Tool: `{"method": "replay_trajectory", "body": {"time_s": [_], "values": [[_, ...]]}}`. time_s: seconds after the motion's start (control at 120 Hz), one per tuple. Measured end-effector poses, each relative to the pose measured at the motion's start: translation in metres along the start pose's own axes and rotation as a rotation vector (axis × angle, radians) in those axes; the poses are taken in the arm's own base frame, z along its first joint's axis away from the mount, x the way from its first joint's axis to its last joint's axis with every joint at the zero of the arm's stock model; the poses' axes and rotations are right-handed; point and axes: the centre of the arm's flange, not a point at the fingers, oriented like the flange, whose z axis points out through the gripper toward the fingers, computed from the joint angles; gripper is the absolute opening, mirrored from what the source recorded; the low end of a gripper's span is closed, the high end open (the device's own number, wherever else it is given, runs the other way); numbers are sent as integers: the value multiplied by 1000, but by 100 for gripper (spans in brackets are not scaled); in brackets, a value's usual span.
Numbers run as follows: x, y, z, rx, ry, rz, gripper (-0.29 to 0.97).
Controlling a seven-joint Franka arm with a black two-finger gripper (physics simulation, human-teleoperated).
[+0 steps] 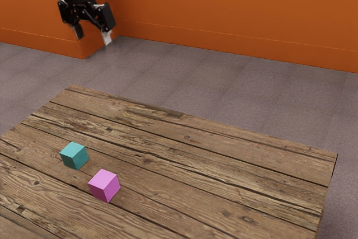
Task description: Pick up the blue block with one arm, and put the blue block on the pink block with one arm
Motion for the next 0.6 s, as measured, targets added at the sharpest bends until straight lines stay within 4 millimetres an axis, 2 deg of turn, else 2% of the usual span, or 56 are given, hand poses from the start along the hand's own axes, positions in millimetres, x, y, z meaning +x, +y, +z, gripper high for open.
{"method": "replay_trajectory", "body": {"time_s": [0.208, 0.225, 0.3, 0.358, 0.417, 0.6], "values": [[-6, -1, -4, 9, -35, -16, 68], [-7, -1, -14, 5, -20, -18, 68], [-21, -3, -88, -10, 108, -27, 68], [-30, -3, -112, -26, 139, -30, 68], [-32, -3, -115, -34, 131, -32, 68], [-31, -8, -106, -39, 79, -49, 68]]}}
